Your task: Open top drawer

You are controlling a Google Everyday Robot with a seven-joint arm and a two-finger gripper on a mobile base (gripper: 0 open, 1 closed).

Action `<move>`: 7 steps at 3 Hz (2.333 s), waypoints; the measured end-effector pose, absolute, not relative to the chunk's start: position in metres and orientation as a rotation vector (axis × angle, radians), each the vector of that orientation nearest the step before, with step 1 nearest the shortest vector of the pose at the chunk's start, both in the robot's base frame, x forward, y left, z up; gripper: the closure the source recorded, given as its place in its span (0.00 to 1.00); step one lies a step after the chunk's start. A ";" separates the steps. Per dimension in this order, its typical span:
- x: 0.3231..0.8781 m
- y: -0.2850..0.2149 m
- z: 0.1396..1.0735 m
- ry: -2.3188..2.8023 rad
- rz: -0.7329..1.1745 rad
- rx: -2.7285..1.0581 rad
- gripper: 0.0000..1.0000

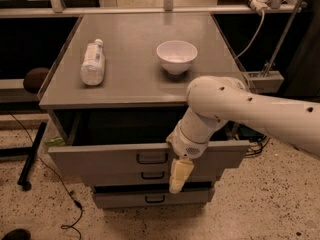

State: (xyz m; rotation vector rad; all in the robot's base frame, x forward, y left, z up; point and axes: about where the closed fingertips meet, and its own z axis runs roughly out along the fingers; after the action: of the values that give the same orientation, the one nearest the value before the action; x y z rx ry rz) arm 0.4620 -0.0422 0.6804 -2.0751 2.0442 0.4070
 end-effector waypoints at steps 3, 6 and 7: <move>0.427 -0.065 0.695 2.076 0.400 -2.076 0.89; 0.418 -0.066 0.691 2.068 0.414 -2.071 0.39; 0.413 -0.066 0.690 2.059 0.409 -2.081 0.15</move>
Offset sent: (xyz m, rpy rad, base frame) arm -0.0397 -0.0294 0.0198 -0.0269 0.0146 -0.0202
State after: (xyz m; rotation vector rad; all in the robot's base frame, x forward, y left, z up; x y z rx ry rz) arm 0.4130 -0.0658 0.6904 -2.0813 2.0588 0.4093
